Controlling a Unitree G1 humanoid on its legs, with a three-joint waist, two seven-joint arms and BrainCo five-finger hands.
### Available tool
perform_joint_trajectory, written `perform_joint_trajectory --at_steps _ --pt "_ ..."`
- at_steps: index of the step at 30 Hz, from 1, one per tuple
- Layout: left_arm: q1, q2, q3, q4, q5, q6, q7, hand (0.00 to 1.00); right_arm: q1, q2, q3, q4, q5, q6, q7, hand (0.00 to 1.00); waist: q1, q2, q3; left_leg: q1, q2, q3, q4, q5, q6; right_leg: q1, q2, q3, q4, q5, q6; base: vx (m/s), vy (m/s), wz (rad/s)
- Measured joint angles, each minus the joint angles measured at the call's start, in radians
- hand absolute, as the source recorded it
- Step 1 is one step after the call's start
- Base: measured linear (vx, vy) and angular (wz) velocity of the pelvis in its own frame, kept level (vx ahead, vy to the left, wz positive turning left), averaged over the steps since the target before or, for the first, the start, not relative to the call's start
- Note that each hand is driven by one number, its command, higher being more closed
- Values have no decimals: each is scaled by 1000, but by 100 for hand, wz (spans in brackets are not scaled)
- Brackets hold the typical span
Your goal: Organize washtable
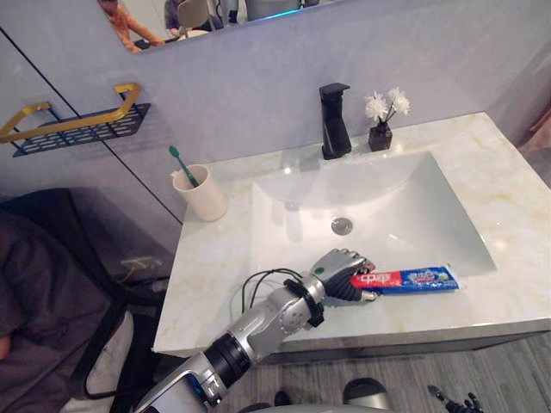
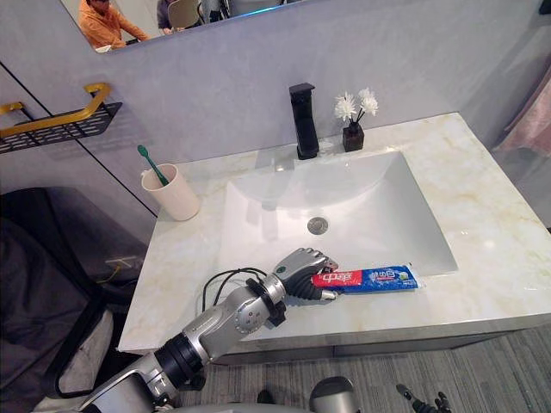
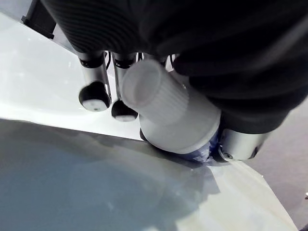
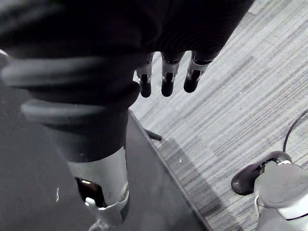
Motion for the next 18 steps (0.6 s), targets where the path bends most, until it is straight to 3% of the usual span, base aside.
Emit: perform_joint_trajectory --at_steps 5,9,14,18 --pt "1 0 22 -12 -21 2 -9 100 -17 9 -68 -7 36 0 -28 0 0 1 0 -7 2 -1 -1 4 6 2 7 3 -20 14 -16 3 -7 -2" --pt "39 3 112 -32 -39 43 -7 100 -8 44 -194 -118 55 3 -77 0 -5 1 0 -7 6 9 -1 5 8 -2 9 11 -24 1 -20 2 -19 -10" --pt "205 30 315 -153 -59 74 12 100 31 56 -345 -536 57 7 -176 0 -16 -6 4 -1 12 50 0 5 9 -22 14 44 5 -5 -15 38 -24 -20" --pt "299 29 456 -307 -92 92 24 100 18 52 -364 -842 49 2 -215 0 6 -25 3 5 29 93 0 2 12 -38 29 67 33 -7 -18 43 -39 -25"
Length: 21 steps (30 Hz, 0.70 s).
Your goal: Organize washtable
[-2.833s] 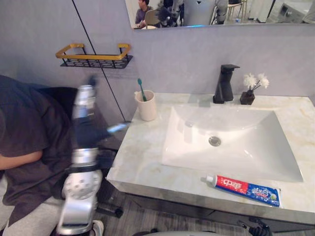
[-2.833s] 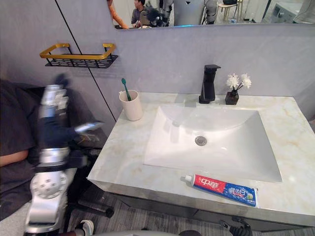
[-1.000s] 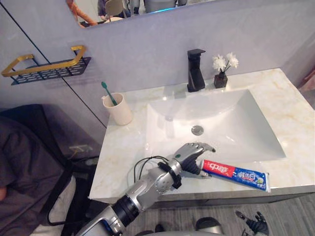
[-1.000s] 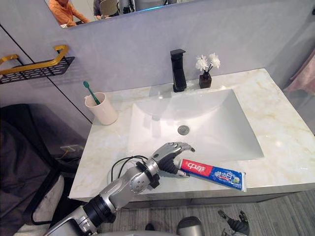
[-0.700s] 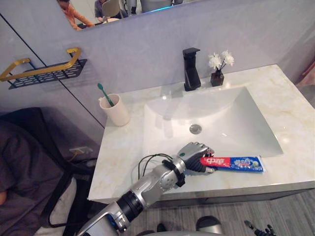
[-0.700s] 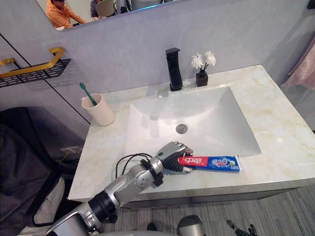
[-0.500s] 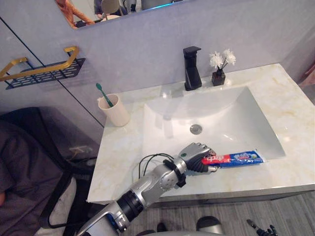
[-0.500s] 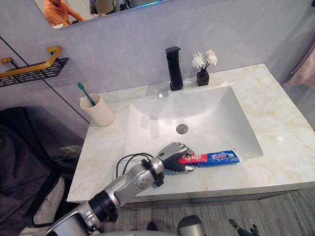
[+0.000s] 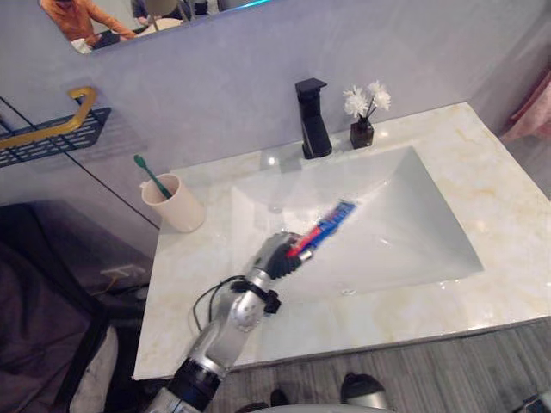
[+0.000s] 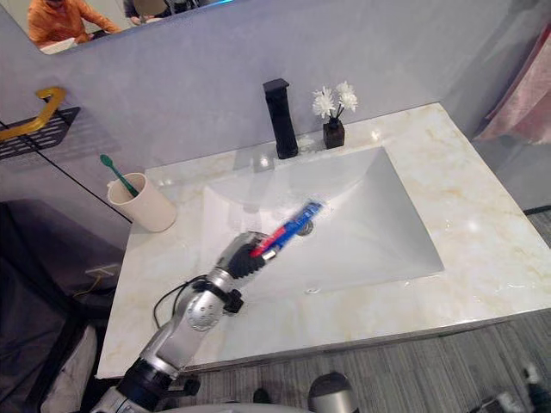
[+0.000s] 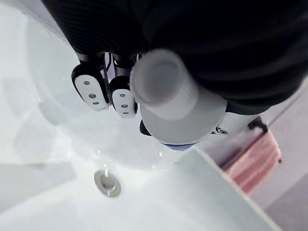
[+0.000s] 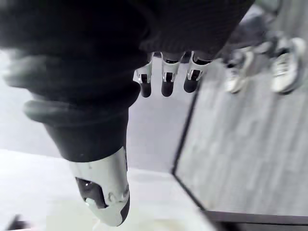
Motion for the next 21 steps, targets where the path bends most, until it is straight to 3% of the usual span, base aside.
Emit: perform_joint_trajectory --at_steps 3,6,9,11,12,14,18,21 --pt "48 -11 53 -95 -40 -4 31 100 -53 -12 23 -121 1 -27 4 0 4 -13 -7 5 7 7 1 -13 14 -8 10 5 15 -1 1 -6 -25 -11" --pt "71 -16 101 -152 -92 -14 55 100 -128 -67 96 -220 25 -81 32 0 32 -12 -15 0 9 4 4 -32 17 -22 18 18 22 -1 1 -43 6 -10" --pt "79 -43 153 -165 -143 -20 68 100 -180 -136 230 -319 87 -137 95 0 51 -16 -24 -25 6 -7 19 -50 27 -40 18 5 34 -1 1 -72 11 15" --pt "100 -50 181 -185 -162 -20 88 100 -227 -160 366 -354 131 -165 136 0 58 -29 -40 -32 3 -30 18 -52 29 -39 14 -12 35 0 1 -70 14 26" --pt "117 -50 187 -216 -176 -21 101 100 -254 -162 451 -355 157 -178 157 0 76 -40 -46 -32 2 -43 17 -52 29 -33 12 -17 35 0 1 -58 13 25" --pt "119 -51 187 -243 -190 -21 123 100 -286 -163 565 -355 179 -179 173 0 99 -49 -53 -35 -3 -61 17 -52 29 -32 8 -40 33 0 1 -81 14 31" --pt "124 -69 184 -284 -208 -23 181 100 -370 -164 827 -338 197 -163 201 0 151 -41 -97 -64 -13 -107 19 -48 34 -27 -4 -76 8 15 -5 -23 14 31" --pt "123 -77 161 -304 -211 -23 211 100 -431 -160 949 -296 229 -142 215 0 165 -43 -102 -73 -30 -138 17 -37 43 1 -16 -114 -20 25 -4 27 24 32"
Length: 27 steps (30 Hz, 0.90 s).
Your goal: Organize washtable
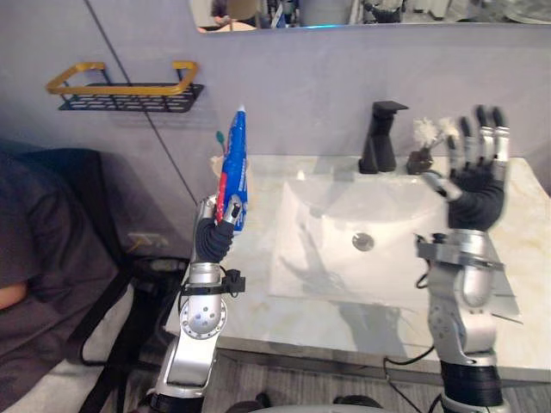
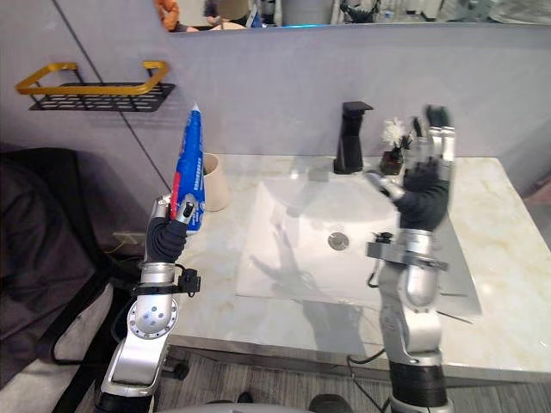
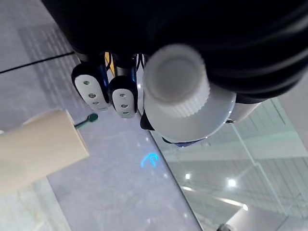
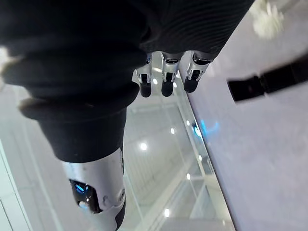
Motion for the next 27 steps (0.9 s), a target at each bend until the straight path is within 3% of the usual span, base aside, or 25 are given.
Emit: perform_joint_trajectory --at_steps 8,13,17,27 --pt "-27 8 -129 -11 27 6 17 100 -125 38 230 118 118 43 30 0 26 -10 -8 -10 -14 -31 -37 31 8 21 -9 -36 -66 34 1 -5 7 15" --pt "-61 31 -196 -6 46 18 15 100 -174 49 291 159 185 64 43 0 31 -13 -10 -13 -17 -33 -42 39 9 21 -12 -39 -76 46 -3 -42 4 3" --pt "-120 52 -256 40 71 18 10 100 -206 50 361 205 282 72 56 0 29 -15 -40 -13 -17 -34 -84 68 9 16 -9 -40 -107 71 -4 -56 -5 1" --pt "-237 110 -334 145 99 31 -9 100 -236 25 428 274 547 70 72 0 27 -17 -46 -15 -19 -22 -108 93 8 3 3 -28 -141 113 -2 -75 -3 -6"
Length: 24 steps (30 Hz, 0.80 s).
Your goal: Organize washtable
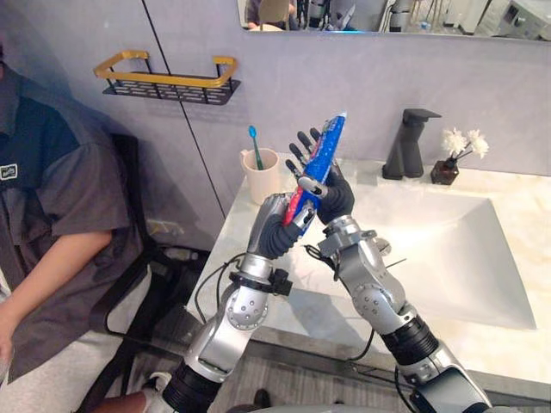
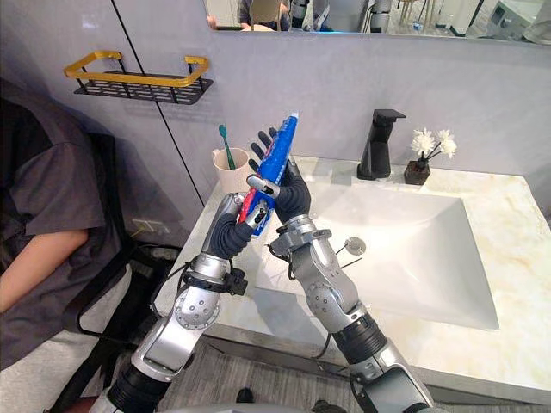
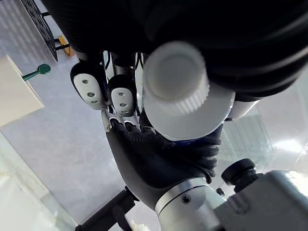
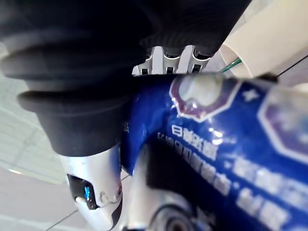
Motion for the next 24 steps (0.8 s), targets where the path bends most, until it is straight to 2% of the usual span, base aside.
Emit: perform_joint_trajectory --at_steps 1,5,9,15,19,21,22,24 --pt "-11 7 -6 6 0 1 0 100 -1 -6 2 0 15 0 1 100 0 0 0 -1 0 0 0 1 0 0 0 0 -1 1 1 -45 -1 0" --pt "-61 64 -46 48 0 2 -2 100 -1 -59 32 10 112 -2 23 100 -3 -3 -26 -2 -1 -1 -17 12 -2 -2 0 0 -6 4 1 -1 -1 1" --pt "-69 98 -59 55 0 2 -15 100 -1 -91 49 11 156 -1 46 100 -7 -5 -29 -2 -1 -1 -17 12 -2 -2 1 2 -8 6 -1 0 0 0" --pt "-90 153 -79 67 0 -3 -17 100 -2 -115 52 11 164 0 69 100 -9 -7 -29 -2 -2 0 -16 12 -2 -2 1 10 -7 8 0 -36 -2 -1" --pt "-74 151 -74 66 1 -9 -17 100 -2 -109 48 8 157 0 80 100 -9 -7 -30 -1 -2 0 -16 12 -2 -1 0 11 -7 8 0 -9 -1 0" --pt "-36 130 -41 56 10 -28 -17 100 -2 -83 44 5 137 0 87 100 -19 -7 -30 0 -2 0 -17 12 -2 -1 1 11 -7 8 0 0 0 0" --pt "-25 125 -33 49 10 -32 -17 0 -1 -78 42 2 127 1 89 100 -21 -7 -30 0 -2 0 -17 12 -2 -1 1 11 -7 8 0 0 0 0" --pt "15 106 11 22 14 -58 -21 0 -1 -66 36 -28 95 3 105 100 -23 -7 -30 1 -2 0 -17 12 -2 0 1 12 -6 8 0 0 0 0"
